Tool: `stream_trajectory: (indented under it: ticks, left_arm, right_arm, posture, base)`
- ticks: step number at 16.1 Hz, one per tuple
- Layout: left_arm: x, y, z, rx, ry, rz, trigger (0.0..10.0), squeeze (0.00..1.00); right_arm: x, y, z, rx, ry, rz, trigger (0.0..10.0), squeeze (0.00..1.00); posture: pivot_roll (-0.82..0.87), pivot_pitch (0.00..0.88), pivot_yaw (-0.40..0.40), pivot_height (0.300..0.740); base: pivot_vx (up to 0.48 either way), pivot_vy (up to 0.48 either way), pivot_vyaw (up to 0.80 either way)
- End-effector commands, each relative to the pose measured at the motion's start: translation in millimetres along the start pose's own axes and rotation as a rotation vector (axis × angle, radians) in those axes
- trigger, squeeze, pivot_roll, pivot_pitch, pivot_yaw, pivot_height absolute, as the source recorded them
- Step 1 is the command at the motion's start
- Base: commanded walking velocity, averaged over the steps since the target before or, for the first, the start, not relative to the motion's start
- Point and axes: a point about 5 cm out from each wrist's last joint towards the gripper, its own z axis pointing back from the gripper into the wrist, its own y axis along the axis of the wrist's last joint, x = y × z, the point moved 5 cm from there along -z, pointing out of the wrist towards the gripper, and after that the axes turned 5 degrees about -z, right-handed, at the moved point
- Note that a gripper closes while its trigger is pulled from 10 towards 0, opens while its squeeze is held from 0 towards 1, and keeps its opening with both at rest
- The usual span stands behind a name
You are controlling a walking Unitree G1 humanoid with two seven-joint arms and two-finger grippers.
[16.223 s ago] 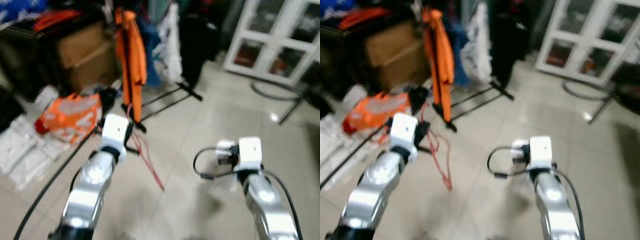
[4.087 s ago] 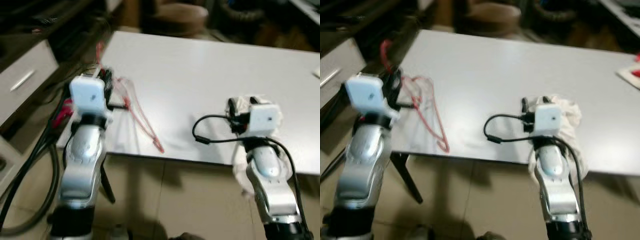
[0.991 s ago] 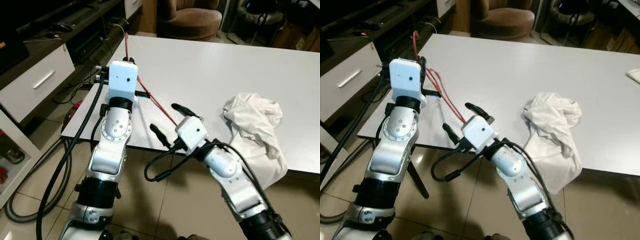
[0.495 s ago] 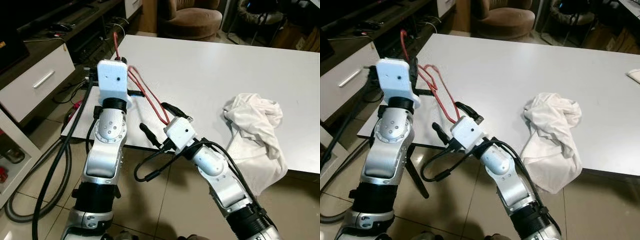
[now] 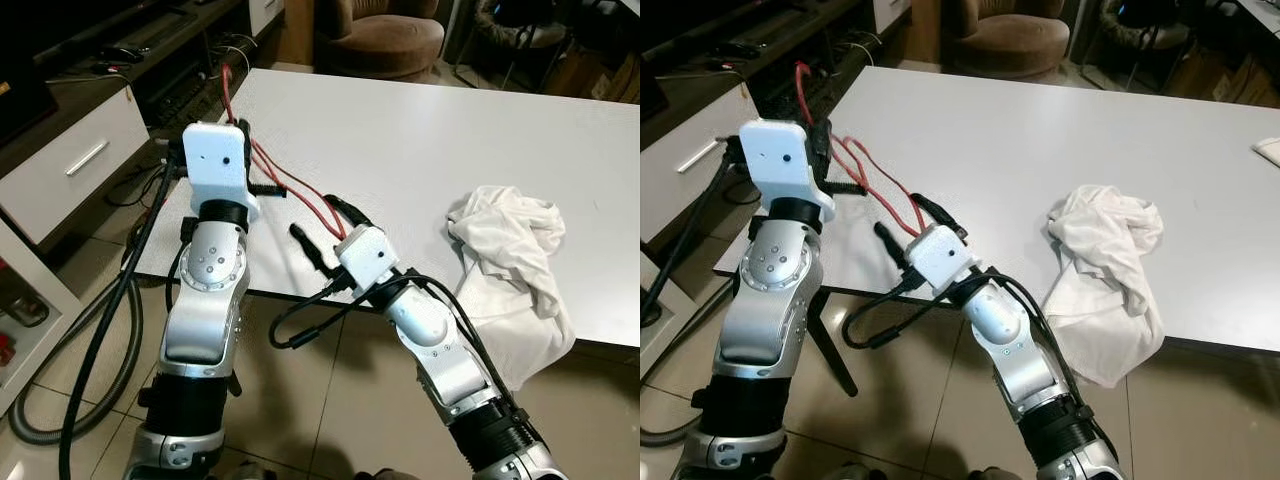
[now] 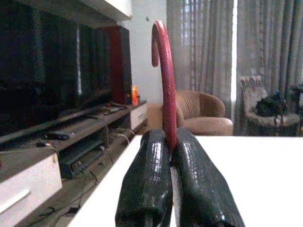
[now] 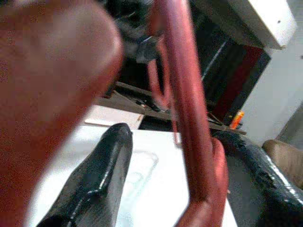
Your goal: Hang hanger
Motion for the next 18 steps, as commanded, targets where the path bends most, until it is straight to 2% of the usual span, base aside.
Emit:
stream_trajectory:
  ticks: [1,5,10,11,12,13,14,15,16,18]
  left_arm:
    - [67.3,8.8,14.9,0.017,-0.299,0.090,10.0,0.00]
    - [69.7,3.8,16.3,-0.005,-0.318,0.076,10.0,0.00]
    - [63.7,-0.4,13.5,-0.017,-0.309,0.051,10.0,0.00]
    - [63.9,-0.4,13.7,-0.017,-0.312,0.050,10.0,0.00]
    - [64.0,-0.7,13.4,-0.018,-0.313,0.051,10.0,0.00]
    - [63.4,-1.0,13.4,-0.018,-0.314,0.048,10.0,0.00]
    - [63.2,-1.0,13.3,-0.018,-0.313,0.048,10.0,0.00]
    - [61.7,-0.5,13.1,-0.012,-0.310,0.038,10.0,0.00]
    - [60.4,-0.4,13.1,-0.008,-0.309,0.030,10.0,0.00]
    - [60.5,-0.1,13.0,-0.003,-0.312,0.021,10.0,0.00]
  right_arm:
    - [0.0,18.2,-19.7,0.052,-0.001,0.026,0.0,0.00]
    - [-3.2,18.7,-18.1,0.061,0.014,0.045,0.0,0.00]
    - [-15.1,2.4,-8.6,-0.007,0.055,0.005,0.0,0.00]
    - [-16.2,1.2,-8.3,-0.015,0.058,0.001,2.4,0.00]
    - [-15.8,0.0,-8.1,-0.029,0.052,-0.019,10.0,0.00]
    - [-13.4,1.7,-7.6,-0.043,0.037,-0.066,10.0,0.00]
    - [-12.3,2.5,-7.5,-0.044,0.031,-0.076,10.0,0.00]
    - [-6.2,9.3,-5.8,-0.030,0.006,-0.095,10.0,1.00]
    - [-3.0,14.0,-4.5,-0.020,-0.005,-0.099,10.0,1.00]
    - [-0.8,9.8,-3.2,-0.048,-0.023,-0.116,10.0,1.00]
  posture:
    - [-0.11,0.053,0.013,0.740]
    - [-0.11,0.054,0.014,0.740]
    - [-0.12,0.056,0.019,0.740]
    - [-0.12,0.057,0.019,0.740]
    - [-0.12,0.058,0.019,0.740]
    - [-0.12,0.059,0.019,0.740]
    - [-0.12,0.059,0.019,0.740]
    - [-0.12,0.061,0.020,0.740]
    - [-0.12,0.061,0.022,0.740]
    - [-0.12,0.060,0.023,0.740]
  base:
    - [0.000,0.000,0.00]
    - [0.000,0.000,0.00]
    - [0.000,0.000,0.00]
    - [0.000,0.000,0.00]
    - [0.000,0.000,0.00]
    - [0.000,0.000,0.00]
    - [0.000,0.000,0.00]
    - [0.000,0.000,0.00]
    - [0.000,0.000,0.00]
    - [0.000,0.000,0.00]
